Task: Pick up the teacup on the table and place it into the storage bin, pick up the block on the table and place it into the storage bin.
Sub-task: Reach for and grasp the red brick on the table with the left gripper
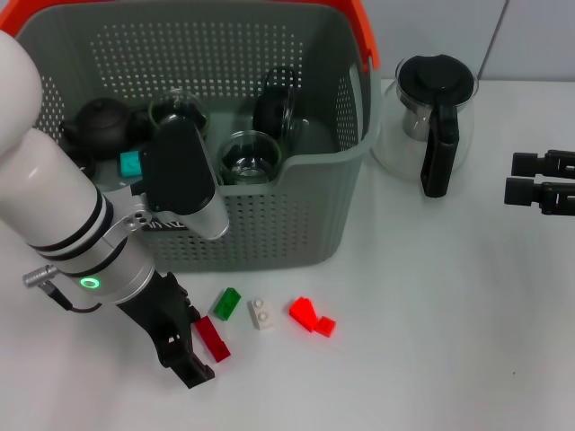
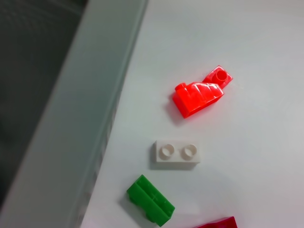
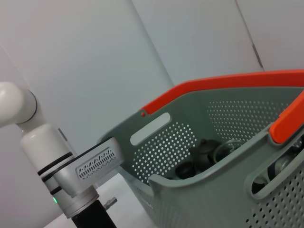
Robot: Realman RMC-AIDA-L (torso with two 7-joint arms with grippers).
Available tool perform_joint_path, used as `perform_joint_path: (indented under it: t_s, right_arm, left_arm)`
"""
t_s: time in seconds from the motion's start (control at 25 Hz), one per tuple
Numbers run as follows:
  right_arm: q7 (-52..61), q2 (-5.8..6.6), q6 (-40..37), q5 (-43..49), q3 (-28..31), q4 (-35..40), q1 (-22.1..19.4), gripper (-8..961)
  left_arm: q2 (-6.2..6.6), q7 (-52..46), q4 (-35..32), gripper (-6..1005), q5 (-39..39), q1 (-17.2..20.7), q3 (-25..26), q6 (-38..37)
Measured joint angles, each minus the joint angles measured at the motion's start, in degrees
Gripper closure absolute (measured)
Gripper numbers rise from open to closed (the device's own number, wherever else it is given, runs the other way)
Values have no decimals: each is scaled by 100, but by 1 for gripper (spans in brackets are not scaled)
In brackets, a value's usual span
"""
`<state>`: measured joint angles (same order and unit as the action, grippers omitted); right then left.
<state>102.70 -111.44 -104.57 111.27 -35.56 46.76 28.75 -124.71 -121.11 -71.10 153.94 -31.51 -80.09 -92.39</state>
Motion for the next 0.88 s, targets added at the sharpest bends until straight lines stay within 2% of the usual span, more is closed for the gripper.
perform_joint_path:
  t_s: [0.88]
  right_arm:
    - [3,0,-2,18,126,0,27,132]
  left_arm:
    - [-9,-181,46,145,-265,-4,-83,271]
